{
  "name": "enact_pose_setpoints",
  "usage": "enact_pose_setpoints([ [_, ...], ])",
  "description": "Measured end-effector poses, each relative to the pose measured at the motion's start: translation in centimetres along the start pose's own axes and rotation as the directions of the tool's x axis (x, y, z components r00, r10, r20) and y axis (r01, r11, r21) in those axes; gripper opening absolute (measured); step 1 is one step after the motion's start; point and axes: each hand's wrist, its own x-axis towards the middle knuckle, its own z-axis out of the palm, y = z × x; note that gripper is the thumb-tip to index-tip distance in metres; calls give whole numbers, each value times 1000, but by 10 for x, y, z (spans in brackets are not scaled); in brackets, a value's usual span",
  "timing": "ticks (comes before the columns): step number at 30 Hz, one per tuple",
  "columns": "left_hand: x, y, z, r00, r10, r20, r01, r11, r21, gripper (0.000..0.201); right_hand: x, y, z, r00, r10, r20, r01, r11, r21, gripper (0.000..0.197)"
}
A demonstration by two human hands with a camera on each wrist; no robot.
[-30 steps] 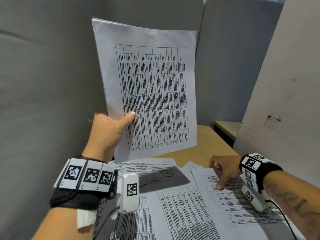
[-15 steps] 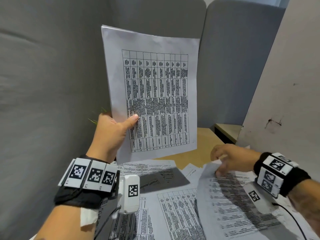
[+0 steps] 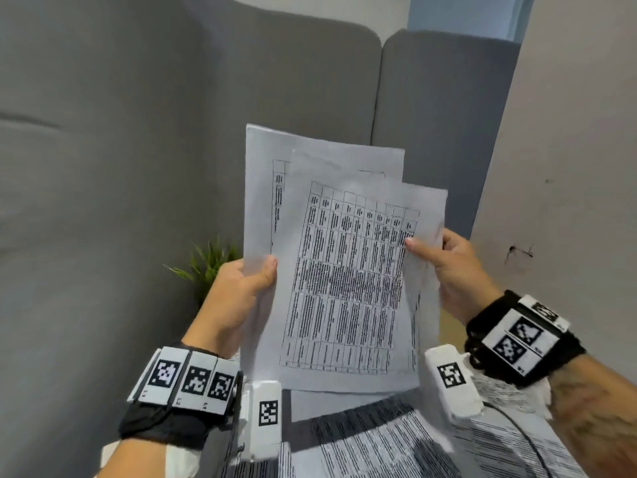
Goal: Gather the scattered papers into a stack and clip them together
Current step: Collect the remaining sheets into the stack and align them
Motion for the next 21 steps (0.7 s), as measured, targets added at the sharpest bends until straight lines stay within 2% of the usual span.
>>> enact_pose_setpoints([
  [3,2,-2,1,999,-29,28,29,1000,-6,26,-3,5,-1,997,72,-16,-71,997,35,34],
  [8,2,-7,1,998,-56,42,57,998,-34,23,-8,5,-9,984,160,78,-174,959,226,48],
  [12,1,-13,5,999,-24,46,26,999,-36,24,-14,8,-9,989,124,80,-137,973,185,61],
  [14,1,-16,8,999,14,45,-14,1000,-17,26,-16,8,-8,996,74,57,-81,988,131,57],
  [16,0,-17,9,997,68,24,-68,998,-3,16,-19,7,-8,998,33,55,-39,993,112,56],
  [19,0,-12,8,992,123,-2,-123,991,-47,15,-25,1,-11,990,64,125,-81,987,136,53],
  [21,-1,-9,6,989,139,42,-134,985,-106,24,-31,0,-16,980,107,169,-129,983,127,35],
])
